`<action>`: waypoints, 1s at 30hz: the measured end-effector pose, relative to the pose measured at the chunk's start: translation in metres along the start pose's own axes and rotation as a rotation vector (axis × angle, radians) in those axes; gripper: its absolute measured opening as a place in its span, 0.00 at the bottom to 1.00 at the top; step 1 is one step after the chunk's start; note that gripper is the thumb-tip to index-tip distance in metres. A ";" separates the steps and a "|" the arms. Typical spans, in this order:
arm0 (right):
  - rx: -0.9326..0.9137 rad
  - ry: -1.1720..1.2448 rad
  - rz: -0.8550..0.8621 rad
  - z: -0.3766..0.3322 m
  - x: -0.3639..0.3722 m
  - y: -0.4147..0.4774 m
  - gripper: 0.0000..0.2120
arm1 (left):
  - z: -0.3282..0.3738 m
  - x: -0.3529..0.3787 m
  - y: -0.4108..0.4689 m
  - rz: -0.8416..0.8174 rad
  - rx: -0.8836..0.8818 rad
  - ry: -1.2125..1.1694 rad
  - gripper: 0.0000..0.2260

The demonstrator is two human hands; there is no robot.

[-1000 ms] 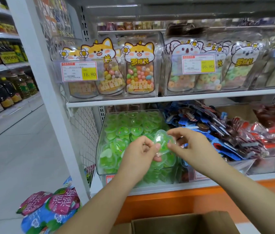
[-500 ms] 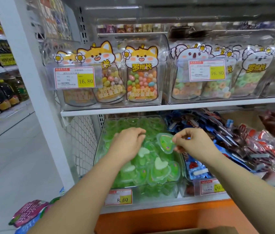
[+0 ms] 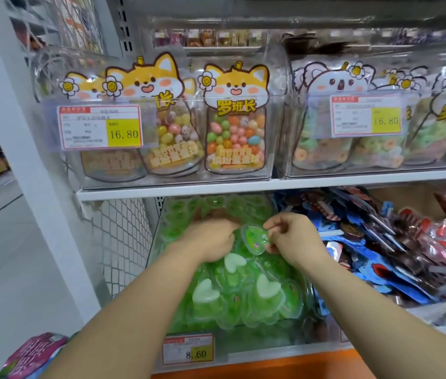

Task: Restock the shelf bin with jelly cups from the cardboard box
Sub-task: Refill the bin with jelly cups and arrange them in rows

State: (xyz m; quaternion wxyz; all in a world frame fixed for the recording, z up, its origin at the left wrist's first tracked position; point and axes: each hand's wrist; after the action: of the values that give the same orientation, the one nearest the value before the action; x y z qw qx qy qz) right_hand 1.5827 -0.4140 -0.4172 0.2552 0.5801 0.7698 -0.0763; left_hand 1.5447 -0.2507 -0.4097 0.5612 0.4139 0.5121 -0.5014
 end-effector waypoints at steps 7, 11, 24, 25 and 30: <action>0.117 0.025 -0.055 -0.002 0.008 0.005 0.16 | -0.007 0.003 0.004 0.007 -0.015 -0.033 0.22; 0.178 0.037 -0.088 -0.004 0.014 0.004 0.13 | -0.005 0.002 0.002 0.029 -0.023 -0.067 0.21; -0.112 -0.621 -0.188 -0.008 0.018 0.001 0.10 | -0.008 0.001 0.000 0.023 0.006 -0.057 0.24; -0.139 -0.669 -0.186 -0.008 0.018 0.000 0.10 | -0.009 0.002 0.000 0.023 0.017 -0.070 0.24; -0.188 -0.730 -0.173 -0.006 0.018 -0.002 0.08 | -0.010 0.003 -0.002 0.079 0.073 -0.106 0.24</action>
State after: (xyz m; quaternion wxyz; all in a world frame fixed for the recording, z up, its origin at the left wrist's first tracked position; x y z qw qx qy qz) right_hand 1.5754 -0.3969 -0.4205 0.5570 0.4220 0.6780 -0.2280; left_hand 1.5407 -0.2415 -0.4142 0.5914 0.4270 0.4464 -0.5183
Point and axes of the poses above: each hand's wrist, its own y-axis towards the middle knuckle, its own x-axis out of the palm, z = x × y, and after that the axes turned 7 degrees about -x, right-handed
